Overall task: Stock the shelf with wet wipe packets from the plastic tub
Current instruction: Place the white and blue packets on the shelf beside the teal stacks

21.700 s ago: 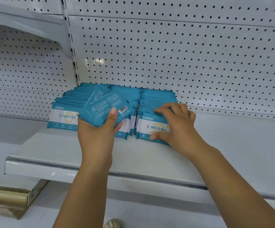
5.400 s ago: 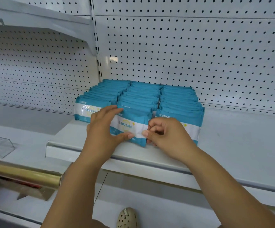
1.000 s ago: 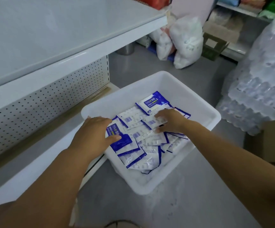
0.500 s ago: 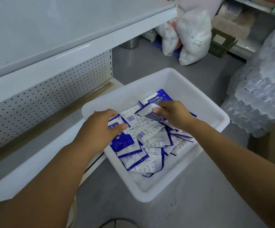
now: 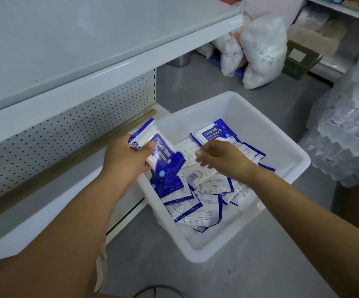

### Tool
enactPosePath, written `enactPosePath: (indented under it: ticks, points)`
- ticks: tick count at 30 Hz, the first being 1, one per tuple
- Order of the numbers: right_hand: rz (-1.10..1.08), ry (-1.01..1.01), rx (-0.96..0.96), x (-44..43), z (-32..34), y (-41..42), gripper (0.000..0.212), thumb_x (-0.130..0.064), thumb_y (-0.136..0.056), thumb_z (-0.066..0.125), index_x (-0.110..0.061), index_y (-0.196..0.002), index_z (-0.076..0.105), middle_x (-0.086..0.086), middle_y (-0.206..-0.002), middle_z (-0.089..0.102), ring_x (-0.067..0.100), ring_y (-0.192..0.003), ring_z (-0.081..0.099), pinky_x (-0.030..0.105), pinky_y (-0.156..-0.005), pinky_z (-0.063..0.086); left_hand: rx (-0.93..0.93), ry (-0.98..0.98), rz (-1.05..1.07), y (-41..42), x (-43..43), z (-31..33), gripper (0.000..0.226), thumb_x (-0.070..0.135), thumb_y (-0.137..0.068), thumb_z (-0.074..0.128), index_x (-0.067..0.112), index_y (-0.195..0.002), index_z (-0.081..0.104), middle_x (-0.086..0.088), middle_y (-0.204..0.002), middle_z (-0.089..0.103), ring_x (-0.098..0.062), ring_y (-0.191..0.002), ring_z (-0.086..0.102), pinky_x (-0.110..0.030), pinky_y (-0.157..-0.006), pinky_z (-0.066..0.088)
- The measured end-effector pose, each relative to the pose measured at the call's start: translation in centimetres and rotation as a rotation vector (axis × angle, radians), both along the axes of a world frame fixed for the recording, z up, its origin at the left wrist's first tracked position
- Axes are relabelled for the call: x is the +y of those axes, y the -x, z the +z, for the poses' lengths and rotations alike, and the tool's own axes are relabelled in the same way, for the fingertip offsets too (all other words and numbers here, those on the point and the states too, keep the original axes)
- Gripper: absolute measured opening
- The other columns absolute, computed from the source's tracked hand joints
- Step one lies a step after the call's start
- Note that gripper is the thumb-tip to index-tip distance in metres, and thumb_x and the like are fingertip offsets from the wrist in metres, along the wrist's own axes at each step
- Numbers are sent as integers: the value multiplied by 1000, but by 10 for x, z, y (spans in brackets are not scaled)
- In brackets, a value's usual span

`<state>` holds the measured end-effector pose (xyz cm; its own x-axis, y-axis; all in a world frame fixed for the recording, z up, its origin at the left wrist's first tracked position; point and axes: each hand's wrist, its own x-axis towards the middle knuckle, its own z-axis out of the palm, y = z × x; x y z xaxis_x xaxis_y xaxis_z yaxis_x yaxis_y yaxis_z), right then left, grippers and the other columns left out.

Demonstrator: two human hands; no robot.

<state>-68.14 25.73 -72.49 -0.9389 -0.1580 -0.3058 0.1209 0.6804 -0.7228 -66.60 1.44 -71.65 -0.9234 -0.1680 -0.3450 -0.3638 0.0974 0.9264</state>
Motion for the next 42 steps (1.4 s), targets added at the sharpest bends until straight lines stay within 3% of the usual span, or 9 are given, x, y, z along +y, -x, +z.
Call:
enactPosePath:
  ticks: [4, 9, 15, 19, 23, 27, 34, 39, 42]
  points:
    - [42, -116, -193, -18, -22, -10, 47, -59, -86, 67, -19, -111, 61, -3, -104, 72, 15, -93, 69, 37, -89, 58, 10, 51, 139, 4, -12, -2, 28, 21, -92, 73, 7, -115, 65, -11, -100, 74, -22, -85, 74, -33, -63, 62]
    - [26, -251, -198, -61, -45, -9, 75, -65, -76, 74, -17, -130, 54, 1, -124, 62, 17, -112, 60, 28, -86, 51, 36, 75, 256, 7, -16, -2, 32, 20, -92, 73, 5, -118, 60, -13, -107, 70, -24, -87, 72, -29, -56, 58]
    - [-10, -233, -173, -59, -48, -5, 55, -36, -82, 81, -14, -127, 57, 6, -123, 63, 19, -106, 61, 28, -83, 54, 58, 77, 292, 8, -24, -3, 38, 22, -93, 73, 6, -124, 58, -13, -113, 69, -26, -91, 72, -33, -62, 60]
    - [-139, -28, -217, -39, -36, -12, 42, -23, -87, 78, -18, -124, 58, 0, -112, 62, 16, -96, 64, 27, -64, 58, 76, 114, 258, 4, -22, 1, 33, 23, -92, 74, 8, -117, 58, -12, -109, 70, -26, -91, 73, -46, -76, 63]
    - [-330, 207, -39, -19, -15, -27, 15, -26, -93, 70, -23, -106, 64, -2, -106, 69, 14, -100, 67, 22, -64, 56, 102, 77, 217, 4, -18, 6, 28, 20, -93, 72, 9, -116, 60, -11, -107, 71, -24, -91, 73, -45, -75, 63]
    - [-495, 384, 97, -13, 13, -37, 18, -33, -93, 69, -19, -103, 68, -2, -98, 76, 14, -90, 74, 33, -75, 62, 112, -59, 211, 3, -10, 15, 26, 16, -95, 69, 9, -119, 60, -9, -106, 72, -20, -89, 74, -28, -61, 62]
    - [-626, 281, 521, -18, 71, -37, 10, -28, -99, 61, -22, -93, 66, -2, -87, 73, 12, -80, 70, 29, -69, 55, 130, -429, 163, -7, -2, 55, 20, 11, -98, 64, 8, -117, 61, -12, -107, 76, -25, -92, 76, -42, -82, 61]
    - [-442, 84, 683, -36, 112, -36, 17, -20, -99, 60, -13, -84, 62, -6, -71, 63, 5, -66, 60, 12, -53, 41, 193, -426, 185, -22, -8, 78, 16, 8, -96, 65, 7, -112, 62, -12, -104, 76, -24, -92, 76, -39, -81, 62]
    - [-313, -29, 687, -45, 129, -37, 17, -18, -99, 59, -10, -85, 62, -3, -69, 60, 3, -61, 55, 8, -52, 37, 176, -324, 160, -34, -6, 82, 17, 8, -95, 68, 8, -111, 61, -12, -103, 76, -20, -87, 77, -35, -75, 63]
